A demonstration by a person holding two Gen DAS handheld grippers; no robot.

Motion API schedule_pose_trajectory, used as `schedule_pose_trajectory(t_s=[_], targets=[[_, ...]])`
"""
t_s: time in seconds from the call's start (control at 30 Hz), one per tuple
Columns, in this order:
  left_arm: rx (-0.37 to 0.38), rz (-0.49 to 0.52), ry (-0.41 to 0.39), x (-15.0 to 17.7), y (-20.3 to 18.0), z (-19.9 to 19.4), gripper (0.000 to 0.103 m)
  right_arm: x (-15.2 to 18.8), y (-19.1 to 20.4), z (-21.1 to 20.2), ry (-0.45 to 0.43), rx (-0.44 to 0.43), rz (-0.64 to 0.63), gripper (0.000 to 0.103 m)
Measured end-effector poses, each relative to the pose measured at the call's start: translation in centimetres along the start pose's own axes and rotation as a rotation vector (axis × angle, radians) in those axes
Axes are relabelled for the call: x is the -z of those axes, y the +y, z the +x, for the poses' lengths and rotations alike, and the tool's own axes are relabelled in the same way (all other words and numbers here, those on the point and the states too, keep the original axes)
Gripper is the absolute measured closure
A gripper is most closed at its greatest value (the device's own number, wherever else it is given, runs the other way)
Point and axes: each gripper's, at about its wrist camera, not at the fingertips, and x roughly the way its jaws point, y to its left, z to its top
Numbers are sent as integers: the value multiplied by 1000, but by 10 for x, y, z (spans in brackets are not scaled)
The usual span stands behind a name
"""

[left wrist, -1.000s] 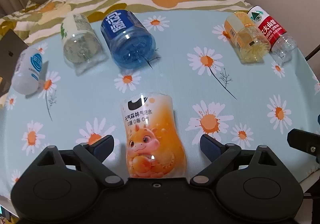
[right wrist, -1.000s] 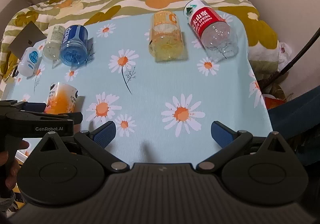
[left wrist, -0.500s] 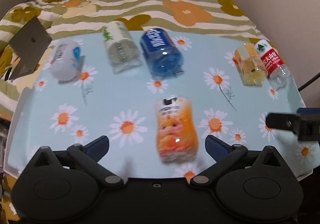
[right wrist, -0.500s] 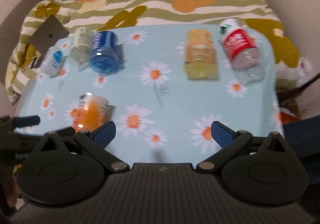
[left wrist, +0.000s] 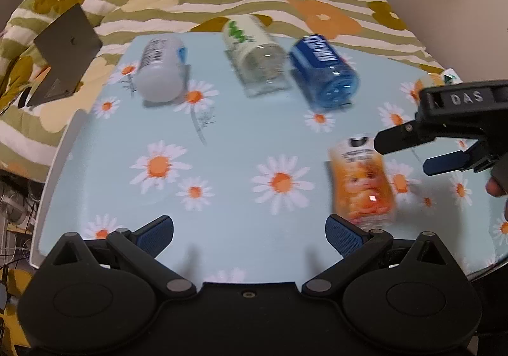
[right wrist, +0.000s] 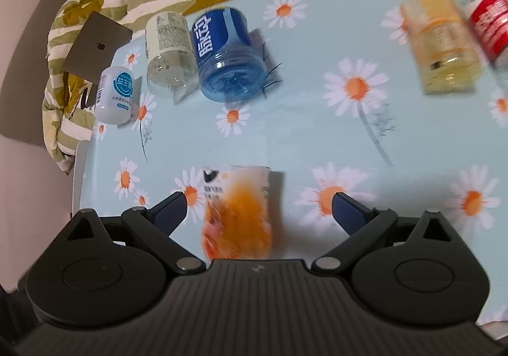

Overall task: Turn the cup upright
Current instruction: 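Close the right gripper around the orange-labelled cup's body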

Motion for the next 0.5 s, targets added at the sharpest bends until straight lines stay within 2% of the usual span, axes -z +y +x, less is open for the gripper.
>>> schedule_pose_trajectory(t_s=[0.17, 0.33, 0.37, 0.5], targets=[[-19, -30, 12, 1, 25, 5, 0, -10, 9, 24, 48, -8, 19, 0], [-23, -60, 19, 2, 41, 8, 0, -11, 15, 40, 91, 5, 11, 23], [-22, -63, 21, 2, 43, 8, 0, -10, 15, 41, 97, 5, 13, 32], [-22, -64, 20, 2, 47, 8, 0, -10, 14, 45, 105, -2, 19, 35]])
